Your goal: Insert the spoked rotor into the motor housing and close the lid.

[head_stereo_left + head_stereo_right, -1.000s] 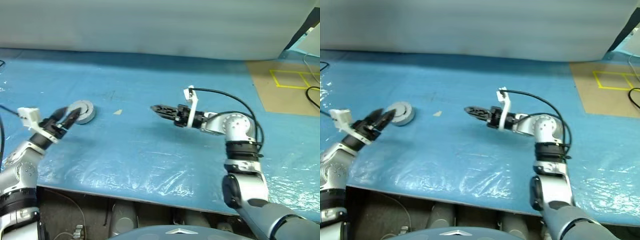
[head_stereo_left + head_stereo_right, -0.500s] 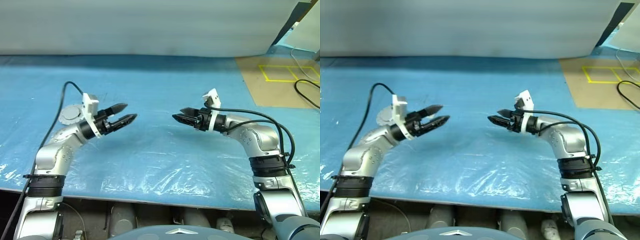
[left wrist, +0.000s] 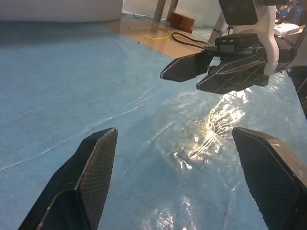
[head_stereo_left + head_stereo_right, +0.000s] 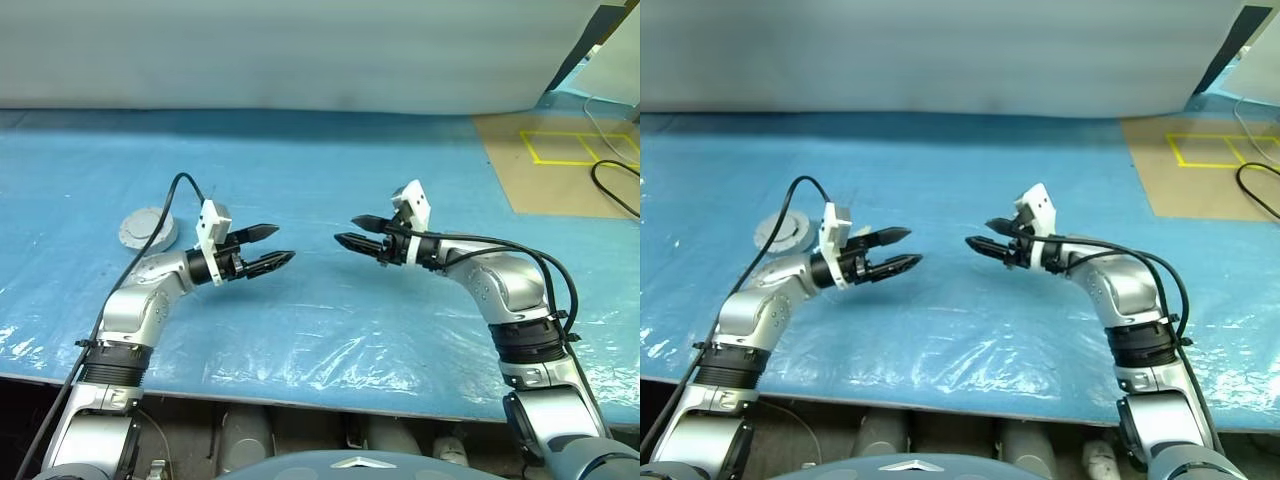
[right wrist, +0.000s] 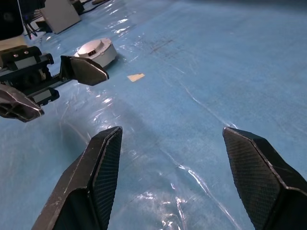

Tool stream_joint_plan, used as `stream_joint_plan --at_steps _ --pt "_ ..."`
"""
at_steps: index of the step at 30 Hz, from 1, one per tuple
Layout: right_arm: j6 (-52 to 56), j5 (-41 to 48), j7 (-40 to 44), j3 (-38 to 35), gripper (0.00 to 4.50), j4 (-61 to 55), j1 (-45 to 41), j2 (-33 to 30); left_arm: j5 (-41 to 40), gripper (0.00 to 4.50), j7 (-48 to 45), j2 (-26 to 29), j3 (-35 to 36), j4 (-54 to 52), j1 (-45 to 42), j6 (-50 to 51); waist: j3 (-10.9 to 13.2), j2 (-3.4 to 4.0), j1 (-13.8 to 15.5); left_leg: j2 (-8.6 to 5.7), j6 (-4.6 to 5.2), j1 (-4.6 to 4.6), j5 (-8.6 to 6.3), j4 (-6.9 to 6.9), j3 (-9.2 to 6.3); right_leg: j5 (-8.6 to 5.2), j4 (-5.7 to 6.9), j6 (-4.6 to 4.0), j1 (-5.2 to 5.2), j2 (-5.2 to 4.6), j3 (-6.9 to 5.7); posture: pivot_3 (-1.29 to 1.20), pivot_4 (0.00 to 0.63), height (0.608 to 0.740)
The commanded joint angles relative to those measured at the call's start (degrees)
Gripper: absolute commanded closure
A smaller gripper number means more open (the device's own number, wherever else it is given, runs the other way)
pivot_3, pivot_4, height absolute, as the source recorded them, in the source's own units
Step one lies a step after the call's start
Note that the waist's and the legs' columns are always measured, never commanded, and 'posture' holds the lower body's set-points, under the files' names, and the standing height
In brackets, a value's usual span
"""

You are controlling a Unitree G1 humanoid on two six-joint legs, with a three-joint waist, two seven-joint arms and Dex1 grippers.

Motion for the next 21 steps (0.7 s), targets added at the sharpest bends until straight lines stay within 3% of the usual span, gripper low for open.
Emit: stream_joint_plan --at_steps 1,21 --pt "-1.32 0.01 0.30 0.06 0.99 0.23 -2.11 0.86 0.94 0.45 0.06 0.24 1.38 -0.23 0.24 -2.14 0.00 0.00 -0.02 0.00 0.00 0.00 0.00 0.00 0.00 0.00 0.00 0.00 0.00 0.00 0.00 0.00 0.150 0.740" --pt "-1.59 -1.13 1.76 1.06 0.99 3.56 -4.52 2.48 1.26 0.45 4.63 -1.22 3.87 -1.73 0.59 -3.50 0.00 0.01 -0.01 0.01 0.01 0.00 0.00 0.05 0.00 0.00 0.02 -0.01 0.03 0.00 0.00 0.00 0.150 0.740"
